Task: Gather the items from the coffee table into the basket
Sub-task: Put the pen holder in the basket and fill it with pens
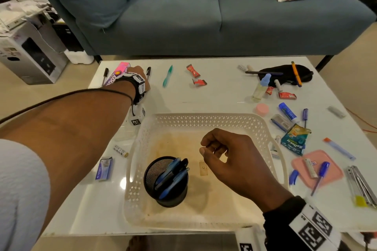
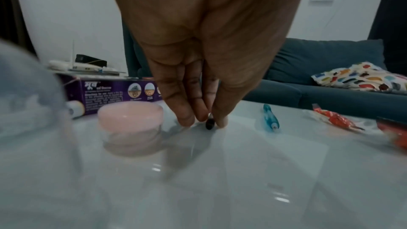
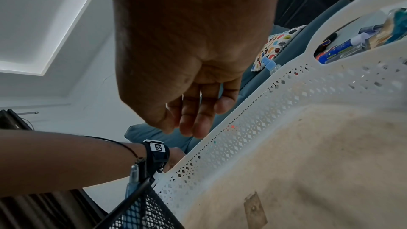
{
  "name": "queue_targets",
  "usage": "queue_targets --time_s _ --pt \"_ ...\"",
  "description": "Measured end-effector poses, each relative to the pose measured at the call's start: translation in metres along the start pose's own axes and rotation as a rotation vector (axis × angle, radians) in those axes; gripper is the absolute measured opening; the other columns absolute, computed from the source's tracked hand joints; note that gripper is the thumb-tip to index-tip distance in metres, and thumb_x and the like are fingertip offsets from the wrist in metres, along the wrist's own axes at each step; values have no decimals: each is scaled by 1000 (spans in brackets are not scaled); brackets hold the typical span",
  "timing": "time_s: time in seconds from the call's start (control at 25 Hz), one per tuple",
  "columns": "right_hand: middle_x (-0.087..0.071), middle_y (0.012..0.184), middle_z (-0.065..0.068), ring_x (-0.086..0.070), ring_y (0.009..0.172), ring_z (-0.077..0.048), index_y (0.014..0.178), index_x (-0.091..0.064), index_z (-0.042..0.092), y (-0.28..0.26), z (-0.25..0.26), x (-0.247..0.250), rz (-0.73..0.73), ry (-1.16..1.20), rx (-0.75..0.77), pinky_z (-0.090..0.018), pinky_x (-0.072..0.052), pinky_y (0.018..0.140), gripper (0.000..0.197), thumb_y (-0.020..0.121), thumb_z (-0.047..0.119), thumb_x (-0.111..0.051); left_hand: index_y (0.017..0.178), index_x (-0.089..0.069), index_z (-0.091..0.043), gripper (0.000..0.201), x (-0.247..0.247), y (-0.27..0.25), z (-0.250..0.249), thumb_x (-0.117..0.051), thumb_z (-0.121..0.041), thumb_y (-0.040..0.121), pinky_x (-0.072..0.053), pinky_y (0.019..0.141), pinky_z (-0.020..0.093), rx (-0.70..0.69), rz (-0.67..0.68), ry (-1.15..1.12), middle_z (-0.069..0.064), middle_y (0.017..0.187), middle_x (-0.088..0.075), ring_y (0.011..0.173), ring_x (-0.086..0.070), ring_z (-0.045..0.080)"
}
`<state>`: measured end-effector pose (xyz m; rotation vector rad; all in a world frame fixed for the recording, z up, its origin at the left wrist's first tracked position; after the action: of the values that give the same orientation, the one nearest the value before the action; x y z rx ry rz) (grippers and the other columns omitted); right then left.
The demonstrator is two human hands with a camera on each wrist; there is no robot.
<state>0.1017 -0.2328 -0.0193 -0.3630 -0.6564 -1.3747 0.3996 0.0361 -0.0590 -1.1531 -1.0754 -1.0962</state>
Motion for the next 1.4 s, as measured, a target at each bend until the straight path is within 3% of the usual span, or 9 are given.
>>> queue_targets --time_s 0.12,0.4,0.56,0.72,0.84,0.96,1.08,1.28,1.4 --pt "-70 79 17 -68 76 -4 96 -68 33 2 -1 -1 4 15 -7 -16 -51 68 6 91 32 -71 124 -68 -16 38 -1 -12 -1 -63 -40 96 -42 104 30 6 -7 69 5 132 -62 126 -58 25" --pt "-69 79 14 -67 77 -7 94 -67 32 0 -2 -2 5 39 -34 -24 -54 68 6 91 31 -72 96 -77 -8 27 59 -44 20 -80 -30 82 -58 88 35 41 -79 -410 8 101 -76 96 -71 29" --pt "-69 78 13 -67 75 -9 92 -68 31 0 -2 -1 -13 56 -25 -30 -56 69 6 90 28 -72 94 -78 -13 7 97 -153 18 -75 -14 89 -62 81 33 9 -237 -925 4 80 -76 73 -74 17" --pt "-69 80 15 -65 75 -6 93 -68 31 -1 2 1 -52 105 -55 -17 -50 67 9 91 25 -74 101 -76 -20 15 69 -279 -4 -75 -11 89 -63 79 33 -135 -157 -1185 3 83 -78 73 -75 14" --pt "-70 86 15 -67 78 -7 99 -68 31 4 10 -4 -111 236 -103 -19 -53 72 10 92 27 -73 97 -78 -25 16 35 -312 -20 -76 -12 87 -62 78 32 -157 -102 -1212 -6 81 -77 77 -74 11" --pt "-74 95 10 -73 86 -10 116 -64 33 10 21 -6 -136 307 -134 -27 -59 78 25 93 43 -70 101 -78 -26 17 25 -318 -31 -75 -15 88 -57 74 15 -250 -88 -1138 -12 84 -75 83 -72 4" --pt "-78 98 5 -75 81 -8 127 -60 27 13 26 2 -202 412 -170 -15 -55 71 34 96 39 -67 106 -77 -23 19 22 -322 -37 -75 -17 88 -55 74 11 -361 -90 -1071 -13 88 -74 84 -70 3" --pt "-79 91 2 -74 73 -8 121 -65 16 12 30 7 -286 484 -152 -12 -53 65 27 97 27 -68 106 -76 -19 18 19 -323 -36 -74 -15 88 -56 74 15 -418 -89 -1040 -10 88 -73 86 -69 5" --pt "-79 85 5 -75 73 -8 118 -60 16 10 42 11 -311 437 -83 -13 -54 68 28 94 25 -72 102 -75 -20 15 23 -316 -16 -76 -19 87 -57 72 16 -333 -143 -1112 -9 91 -72 89 -68 8"
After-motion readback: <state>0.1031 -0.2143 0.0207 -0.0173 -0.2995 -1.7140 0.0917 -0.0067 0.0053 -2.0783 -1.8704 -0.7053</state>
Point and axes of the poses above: each hand's wrist, its own y-axis towards the middle knuckle, its own x-axis out of the back of the hand, z = x × y, the point moved 5 cm from there along y, towards the middle knuckle
